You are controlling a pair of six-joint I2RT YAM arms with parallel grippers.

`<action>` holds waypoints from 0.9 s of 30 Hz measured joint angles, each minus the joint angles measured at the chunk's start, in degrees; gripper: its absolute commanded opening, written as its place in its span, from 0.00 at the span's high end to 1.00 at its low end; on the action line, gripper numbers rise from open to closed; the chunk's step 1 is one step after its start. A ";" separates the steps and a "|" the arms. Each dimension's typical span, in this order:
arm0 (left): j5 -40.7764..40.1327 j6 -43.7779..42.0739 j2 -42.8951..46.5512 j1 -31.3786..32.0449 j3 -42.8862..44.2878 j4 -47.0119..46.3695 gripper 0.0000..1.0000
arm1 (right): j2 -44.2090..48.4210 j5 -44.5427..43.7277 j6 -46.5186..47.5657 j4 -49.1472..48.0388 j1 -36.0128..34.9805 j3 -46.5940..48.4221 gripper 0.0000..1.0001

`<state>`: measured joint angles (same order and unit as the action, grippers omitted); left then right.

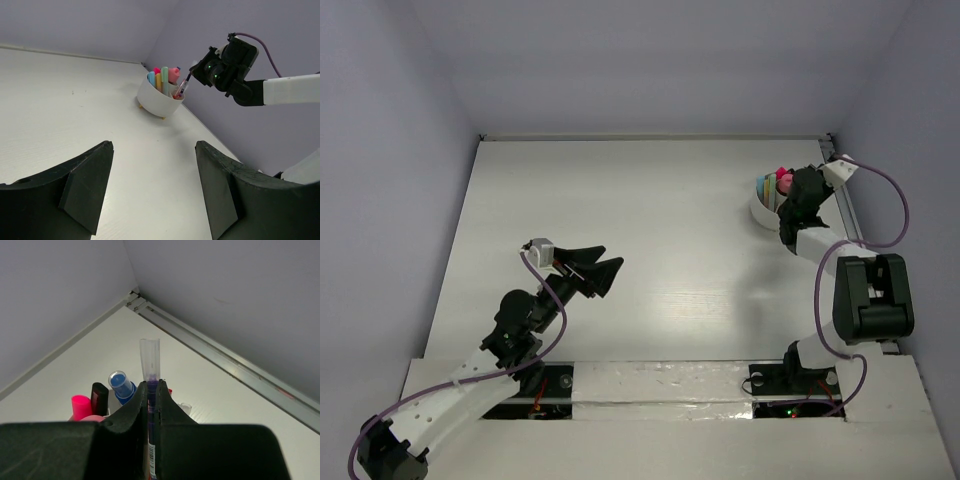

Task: Sort the stationery into containers
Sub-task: Place the pen in the storage box, then reset both arms

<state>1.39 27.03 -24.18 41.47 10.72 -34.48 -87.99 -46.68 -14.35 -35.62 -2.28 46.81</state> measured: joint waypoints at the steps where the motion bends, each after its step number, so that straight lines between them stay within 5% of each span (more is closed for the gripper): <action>1: 0.00 0.00 -0.04 0.00 0.00 0.00 0.36 | -0.39 0.02 -0.02 0.00 0.00 0.09 1.00; 8: 0.00 0.00 -0.09 0.00 0.00 0.00 0.36 | -2.71 0.63 -1.09 0.42 -0.35 0.07 0.97; 20: 0.02 0.02 0.11 0.00 0.00 0.02 0.36 | 1.25 2.34 -3.08 3.28 -3.98 -0.17 0.42; 27: 0.02 0.00 1.20 0.00 0.00 0.04 0.36 | 6.16 3.23 -5.42 9.53 -3.96 -0.79 0.38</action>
<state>1.41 27.03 -22.98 41.47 10.72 -34.44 -81.82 -43.44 -19.77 -26.09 -6.24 46.02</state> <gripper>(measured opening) 0.636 0.615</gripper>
